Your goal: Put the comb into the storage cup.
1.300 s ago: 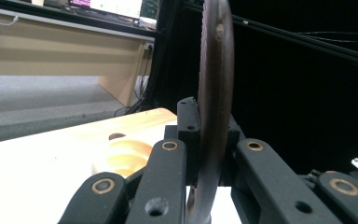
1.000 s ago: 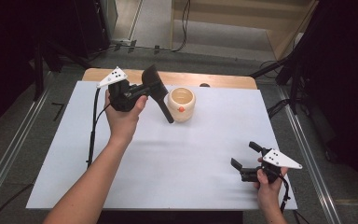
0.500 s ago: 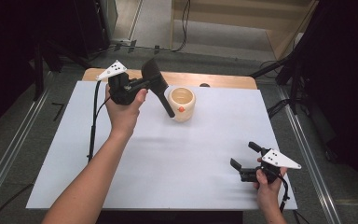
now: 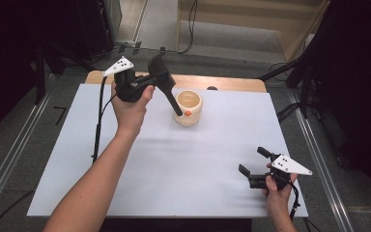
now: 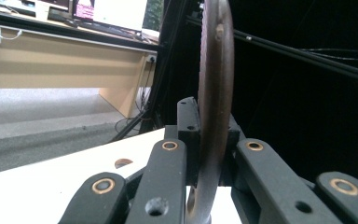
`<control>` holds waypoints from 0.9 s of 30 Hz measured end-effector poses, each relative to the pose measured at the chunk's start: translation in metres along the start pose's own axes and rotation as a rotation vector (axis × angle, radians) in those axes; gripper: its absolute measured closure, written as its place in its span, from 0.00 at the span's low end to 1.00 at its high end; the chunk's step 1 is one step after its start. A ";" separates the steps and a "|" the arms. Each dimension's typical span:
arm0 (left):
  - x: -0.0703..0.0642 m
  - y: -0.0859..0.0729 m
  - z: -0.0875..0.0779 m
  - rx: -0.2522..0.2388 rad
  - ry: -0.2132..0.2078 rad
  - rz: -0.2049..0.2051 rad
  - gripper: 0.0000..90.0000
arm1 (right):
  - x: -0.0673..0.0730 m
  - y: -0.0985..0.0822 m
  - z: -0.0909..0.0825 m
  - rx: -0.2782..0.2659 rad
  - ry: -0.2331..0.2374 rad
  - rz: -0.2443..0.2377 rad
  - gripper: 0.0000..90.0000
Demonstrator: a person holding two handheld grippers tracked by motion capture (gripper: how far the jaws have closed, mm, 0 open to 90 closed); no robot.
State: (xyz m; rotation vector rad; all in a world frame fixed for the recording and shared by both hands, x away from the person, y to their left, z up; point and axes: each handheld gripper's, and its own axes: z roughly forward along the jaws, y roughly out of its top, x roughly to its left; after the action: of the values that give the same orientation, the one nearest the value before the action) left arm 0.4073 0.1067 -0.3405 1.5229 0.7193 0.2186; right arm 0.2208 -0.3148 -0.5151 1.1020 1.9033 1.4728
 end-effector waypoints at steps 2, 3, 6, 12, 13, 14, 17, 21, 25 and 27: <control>0.002 0.000 0.002 0.000 0.005 -0.003 0.95 | 0.000 0.000 0.000 0.000 0.001 -0.003 0.00; 0.003 0.000 0.003 -0.001 0.004 -0.003 0.95 | 0.000 0.000 0.001 0.001 0.002 -0.005 0.00; 0.005 0.000 0.006 -0.011 0.007 -0.008 0.95 | 0.001 0.000 0.001 0.004 0.003 -0.003 0.00; 0.010 -0.002 0.014 -0.020 0.012 -0.015 0.95 | 0.000 0.000 0.001 0.004 0.005 -0.008 0.00; 0.011 -0.002 0.015 -0.022 0.012 -0.020 0.95 | 0.000 0.000 0.001 0.004 0.004 -0.008 0.00; 0.011 -0.003 0.017 -0.020 0.013 -0.020 0.95 | 0.000 0.000 0.001 0.005 0.005 -0.011 0.00; 0.012 -0.003 0.019 -0.023 0.026 -0.012 0.95 | 0.000 0.000 0.002 0.004 0.010 -0.014 0.00; 0.014 -0.003 0.022 -0.026 0.033 -0.018 0.95 | 0.000 0.000 0.002 0.004 0.013 -0.014 0.00; 0.017 -0.001 0.025 -0.033 0.045 -0.028 0.95 | 0.000 0.000 0.002 0.004 0.014 -0.014 0.00; 0.018 0.000 0.027 -0.038 0.047 -0.032 0.95 | 0.000 0.000 0.002 0.003 0.016 -0.013 0.00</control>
State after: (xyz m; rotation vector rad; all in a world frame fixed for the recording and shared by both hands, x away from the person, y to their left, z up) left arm 0.4363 0.0948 -0.3484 1.4735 0.7717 0.2433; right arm 0.2220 -0.3138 -0.5160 1.0800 1.9207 1.4761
